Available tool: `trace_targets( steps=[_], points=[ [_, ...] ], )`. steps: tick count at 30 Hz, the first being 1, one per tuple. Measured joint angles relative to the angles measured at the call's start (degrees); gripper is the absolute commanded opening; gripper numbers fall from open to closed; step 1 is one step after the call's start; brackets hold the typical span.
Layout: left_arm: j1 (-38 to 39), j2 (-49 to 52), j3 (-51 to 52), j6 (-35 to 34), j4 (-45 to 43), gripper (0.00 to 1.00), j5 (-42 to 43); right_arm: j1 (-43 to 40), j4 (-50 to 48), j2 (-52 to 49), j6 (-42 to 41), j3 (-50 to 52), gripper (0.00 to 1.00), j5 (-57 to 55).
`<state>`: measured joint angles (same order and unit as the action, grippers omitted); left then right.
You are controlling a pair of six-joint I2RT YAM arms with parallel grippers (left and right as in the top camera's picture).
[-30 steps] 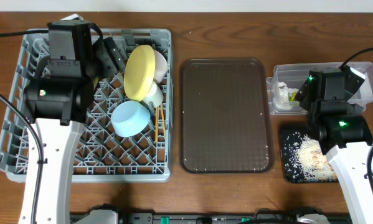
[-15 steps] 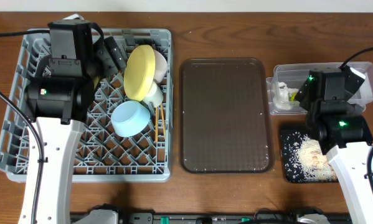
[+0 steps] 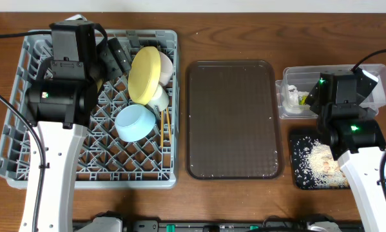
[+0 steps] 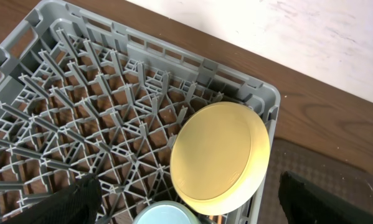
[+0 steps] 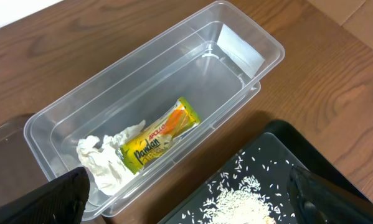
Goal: Sort waste into correct bins and load items into the dishwasher rack
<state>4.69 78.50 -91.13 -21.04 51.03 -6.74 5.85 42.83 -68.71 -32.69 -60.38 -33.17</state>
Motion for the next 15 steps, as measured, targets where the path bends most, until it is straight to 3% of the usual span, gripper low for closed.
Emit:
trace_targets(
  steps=[5, 15],
  points=[
    [0.0, 0.0, 0.0, 0.0, 0.0, 0.92, 0.0, 0.8, 0.2, 3.7, 0.0, 0.4, 0.99, 0.0],
    [0.0, 0.0, 0.0, 0.0, 0.0, 0.92, 0.0, 4.9, 0.2, 24.3, 0.0, 0.8, 0.99, 0.0]
  ],
)
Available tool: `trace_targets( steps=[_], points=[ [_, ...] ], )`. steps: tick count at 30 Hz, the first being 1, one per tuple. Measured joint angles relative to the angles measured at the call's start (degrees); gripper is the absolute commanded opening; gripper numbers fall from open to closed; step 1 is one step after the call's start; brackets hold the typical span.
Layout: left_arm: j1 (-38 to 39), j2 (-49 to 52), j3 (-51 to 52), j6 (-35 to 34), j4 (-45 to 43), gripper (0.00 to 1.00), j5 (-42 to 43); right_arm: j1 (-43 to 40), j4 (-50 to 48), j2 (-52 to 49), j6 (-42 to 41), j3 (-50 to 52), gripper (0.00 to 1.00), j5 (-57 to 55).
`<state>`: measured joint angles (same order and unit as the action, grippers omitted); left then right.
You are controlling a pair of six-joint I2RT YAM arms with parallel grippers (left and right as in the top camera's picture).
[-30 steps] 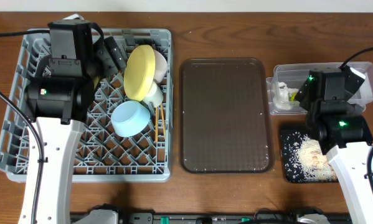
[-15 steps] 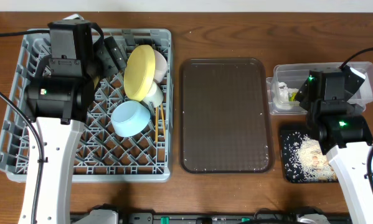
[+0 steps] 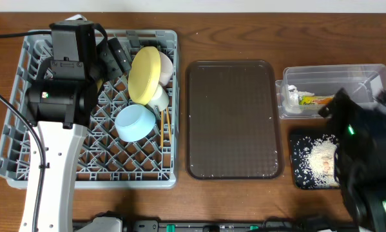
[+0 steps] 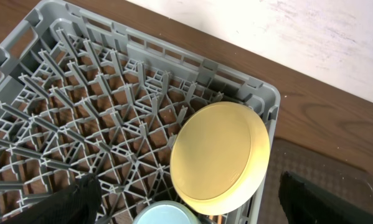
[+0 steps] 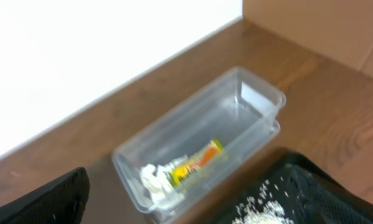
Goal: Sort waste into correct bins and load items into the dishwasher rack
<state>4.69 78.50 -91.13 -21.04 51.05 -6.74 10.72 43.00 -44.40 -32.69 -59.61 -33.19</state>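
The grey dishwasher rack (image 3: pixel 25 151) holds a yellow plate (image 3: pixel 144 74) on edge, a light blue bowl (image 3: pixel 135 121), a white cup (image 3: pixel 158 98) and thin orange sticks (image 3: pixel 165 126). My left gripper (image 4: pixel 187 190) hangs open over the yellow plate (image 4: pixel 220 155) and the blue bowl (image 4: pixel 167 216), holding nothing. The clear bin (image 5: pixel 236 106) contains a yellow wrapper (image 5: pixel 195 165) and a crumpled white tissue (image 5: pixel 155 177). My right gripper (image 5: pixel 192 211) is open and empty, high above and in front of that bin. The black bin (image 3: pixel 302 169) holds spilled rice (image 3: pixel 321 158).
A brown tray (image 3: pixel 233 119) lies between the rack and the bins with nothing on it. My right arm (image 3: pixel 366 167) looms blurred over the black bin at the lower right. A cardboard box (image 5: pixel 323 25) stands behind the clear bin.
My right gripper was close over the clear bin; now it is higher and farther back, over the black bin, and still open. The left arm and the rack's contents have not changed.
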Motion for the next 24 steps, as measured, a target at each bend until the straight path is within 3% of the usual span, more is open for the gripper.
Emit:
trace_targets(
  steps=[9, 19, 24],
  points=[
    [0.0, 0.0, 0.0, 0.0, 0.0, 0.92, 0.0, 0.3, 0.0, 16.7, 0.0, 0.0, 0.99, -0.2],
    [0.0, 0.0, 0.0, 0.0, 0.0, 0.92, 0.1, 2.3, -0.7, 27.7, 0.0, 1.6, 0.99, -0.5],
    [0.0, 0.0, 0.0, -0.1, 0.0, 0.92, 0.2, 2.3, -14.4, 33.5, 1.4, 11.3, 0.99, -0.5]
  ],
)
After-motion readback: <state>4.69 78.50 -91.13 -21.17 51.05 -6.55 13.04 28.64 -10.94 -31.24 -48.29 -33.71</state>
